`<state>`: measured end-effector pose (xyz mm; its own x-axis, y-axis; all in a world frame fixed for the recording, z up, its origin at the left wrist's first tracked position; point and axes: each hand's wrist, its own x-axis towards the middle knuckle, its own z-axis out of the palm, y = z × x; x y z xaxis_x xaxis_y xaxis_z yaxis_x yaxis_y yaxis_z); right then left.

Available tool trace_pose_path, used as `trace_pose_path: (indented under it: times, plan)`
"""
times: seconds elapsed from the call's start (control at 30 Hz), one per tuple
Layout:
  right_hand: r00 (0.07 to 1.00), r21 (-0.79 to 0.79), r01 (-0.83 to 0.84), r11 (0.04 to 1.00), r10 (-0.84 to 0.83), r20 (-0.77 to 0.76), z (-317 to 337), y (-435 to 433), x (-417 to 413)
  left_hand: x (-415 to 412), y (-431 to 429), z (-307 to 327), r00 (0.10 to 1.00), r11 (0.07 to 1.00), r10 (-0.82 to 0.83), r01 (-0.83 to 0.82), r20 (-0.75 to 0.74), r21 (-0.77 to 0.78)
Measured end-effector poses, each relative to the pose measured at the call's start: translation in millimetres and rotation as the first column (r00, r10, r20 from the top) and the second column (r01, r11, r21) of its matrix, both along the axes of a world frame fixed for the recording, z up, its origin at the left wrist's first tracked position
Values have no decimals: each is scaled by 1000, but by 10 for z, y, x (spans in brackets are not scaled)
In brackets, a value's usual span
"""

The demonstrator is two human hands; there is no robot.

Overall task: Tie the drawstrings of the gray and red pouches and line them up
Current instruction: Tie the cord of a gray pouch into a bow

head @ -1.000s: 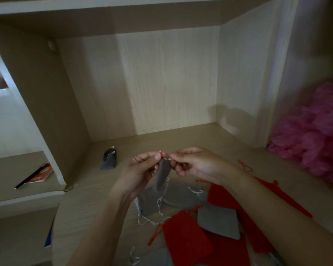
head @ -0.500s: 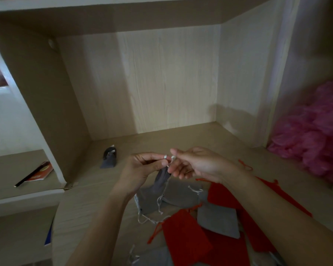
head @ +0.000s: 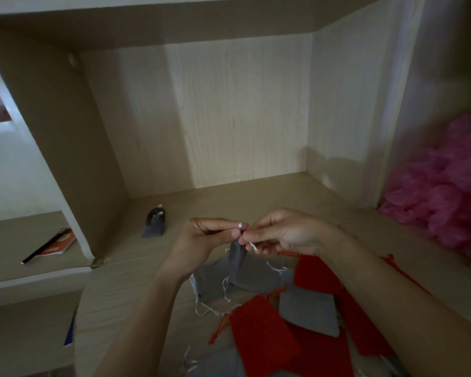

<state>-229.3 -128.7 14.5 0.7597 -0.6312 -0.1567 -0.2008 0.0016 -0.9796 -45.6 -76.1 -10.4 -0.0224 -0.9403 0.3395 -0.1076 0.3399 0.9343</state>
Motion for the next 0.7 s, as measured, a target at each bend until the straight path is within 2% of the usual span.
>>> trace_pose_path:
  times: [0.13, 0.23, 0.37, 0.57, 0.63, 0.7]
  plan:
    - [994, -155, 104, 982, -98, 45, -23, 13, 46, -2, -1, 29, 994, 994, 109, -108, 32, -21]
    - [974, -233, 203, 951, -171, 148, -5, 43, 79, 15, 9, 66, 983, 982, 183, -181, 15, -61]
    - [954, -173, 229, 958, -185, 234, -36, 66, 111, -1, 14, 68, 979, 985, 170, -174, -113, -22]
    - [928, 43, 135, 990, -142, 345, -86, 37, 166, 3, 7, 54, 978, 993, 112, -116, -173, -11]
    - [920, 40, 139, 989, -144, 365, -126, 34, 188, 18, 7, 61, 981, 993, 121, -122, -154, 2]
    - [906, -38, 214, 976, -184, 381, -162, 55, 221, 37, 7, 77, 977, 989, 145, -142, -156, 30]
